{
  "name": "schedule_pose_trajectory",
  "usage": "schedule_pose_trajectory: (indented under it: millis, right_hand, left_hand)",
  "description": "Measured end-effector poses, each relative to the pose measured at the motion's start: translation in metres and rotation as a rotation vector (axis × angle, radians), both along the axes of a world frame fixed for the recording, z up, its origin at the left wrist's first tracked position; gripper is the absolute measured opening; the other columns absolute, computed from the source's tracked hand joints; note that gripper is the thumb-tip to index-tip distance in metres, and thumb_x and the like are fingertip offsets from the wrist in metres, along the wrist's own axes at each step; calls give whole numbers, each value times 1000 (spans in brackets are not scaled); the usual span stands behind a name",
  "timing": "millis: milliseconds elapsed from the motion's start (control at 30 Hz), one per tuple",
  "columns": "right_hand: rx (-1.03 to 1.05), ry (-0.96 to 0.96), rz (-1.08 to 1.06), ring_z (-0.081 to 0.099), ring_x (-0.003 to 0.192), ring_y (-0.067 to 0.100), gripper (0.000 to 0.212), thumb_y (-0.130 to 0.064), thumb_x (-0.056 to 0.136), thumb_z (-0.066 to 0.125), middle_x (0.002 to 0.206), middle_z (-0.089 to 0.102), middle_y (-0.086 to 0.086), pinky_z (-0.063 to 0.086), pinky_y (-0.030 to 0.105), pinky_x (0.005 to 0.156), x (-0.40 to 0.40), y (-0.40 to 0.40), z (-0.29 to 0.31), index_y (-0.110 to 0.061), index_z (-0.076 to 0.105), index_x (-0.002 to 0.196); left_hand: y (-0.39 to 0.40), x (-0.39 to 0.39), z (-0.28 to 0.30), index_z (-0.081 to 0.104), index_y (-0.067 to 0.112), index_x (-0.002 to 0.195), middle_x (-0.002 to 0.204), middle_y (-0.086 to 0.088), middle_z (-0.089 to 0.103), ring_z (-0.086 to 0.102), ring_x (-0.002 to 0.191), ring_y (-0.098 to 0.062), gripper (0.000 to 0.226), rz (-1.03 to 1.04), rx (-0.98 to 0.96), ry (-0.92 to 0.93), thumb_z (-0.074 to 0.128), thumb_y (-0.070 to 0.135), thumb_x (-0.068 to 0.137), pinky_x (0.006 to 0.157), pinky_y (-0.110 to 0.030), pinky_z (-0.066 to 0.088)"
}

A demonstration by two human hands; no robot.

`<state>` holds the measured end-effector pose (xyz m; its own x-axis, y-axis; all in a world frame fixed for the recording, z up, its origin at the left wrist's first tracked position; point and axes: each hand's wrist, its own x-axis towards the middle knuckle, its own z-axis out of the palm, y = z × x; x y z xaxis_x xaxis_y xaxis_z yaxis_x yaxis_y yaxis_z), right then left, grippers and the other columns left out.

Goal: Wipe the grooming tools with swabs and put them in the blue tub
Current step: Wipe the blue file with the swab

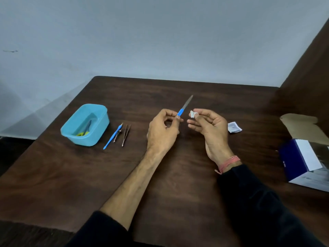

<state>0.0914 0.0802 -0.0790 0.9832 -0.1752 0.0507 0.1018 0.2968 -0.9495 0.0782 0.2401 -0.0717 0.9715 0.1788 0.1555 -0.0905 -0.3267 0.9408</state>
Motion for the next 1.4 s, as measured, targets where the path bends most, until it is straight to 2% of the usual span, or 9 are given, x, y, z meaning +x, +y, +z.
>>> schedule_pose_trajectory:
  millis: [100,200,367,467,633,800,1033,1233,1400]
  right_hand:
    - [27,-10,-19,82,86,24,12,1,102,75,104,82,20,68,30,76,13,-5,-2,-1,79,112]
    - [11,-16,-23,82,85,25,9,1,99,79,101,83,18,68,30,76,23,-8,-3,-3,80,107]
    - [-48,4,-62,79,77,21,7,-2,94,85,103,81,25,66,28,71,40,-13,-2,-2,82,100]
    - [-114,6,7,78,76,22,9,-4,92,86,99,82,23,67,28,71,41,-12,-3,0,82,99]
    - [-207,-15,88,78,77,21,11,-6,94,85,95,83,17,66,29,70,39,-10,-5,1,82,103]
    - [-220,-7,123,78,75,20,8,-6,96,84,96,83,17,65,28,66,38,-10,-4,-1,81,102]
    - [-221,14,127,77,71,21,4,-1,100,78,91,82,12,65,29,62,39,-10,-4,-5,77,98]
    - [-220,-16,121,77,73,22,3,-6,99,81,94,82,15,64,29,61,40,-12,-6,-7,78,99]
    - [-214,-52,135,77,81,24,25,-22,87,90,101,83,15,64,30,64,39,-11,-5,-7,82,106]
  left_hand:
    - [-1,25,5,75,32,100,100,9,81,76,66,-12,5,-94,-41,46,74,30,105,58,-36,59]
    - [3,42,6,78,22,106,105,-3,81,68,62,-11,3,-182,-143,48,76,24,106,49,-26,53]
    - [7,51,-1,81,17,107,100,1,82,71,72,-17,5,-272,-296,30,80,19,103,54,-31,61]
    - [11,54,-2,81,12,110,104,-1,84,73,75,-17,8,-278,-355,22,79,15,103,55,-32,64]
    - [11,55,-7,82,13,110,99,-4,84,75,73,-15,9,-255,-264,8,81,14,102,53,-30,63]
    - [13,57,-8,80,11,109,98,-5,83,72,69,-14,8,-273,-296,45,80,15,103,52,-29,62]
    - [16,63,-13,76,12,110,87,8,74,52,57,-7,8,-243,-297,48,76,19,106,49,-28,57]
    - [12,58,-10,77,13,110,90,7,75,59,62,-10,8,-261,-217,40,77,19,105,50,-27,58]
    - [13,56,-7,78,11,110,87,3,74,59,64,-10,10,-263,-238,43,77,20,105,51,-28,59]
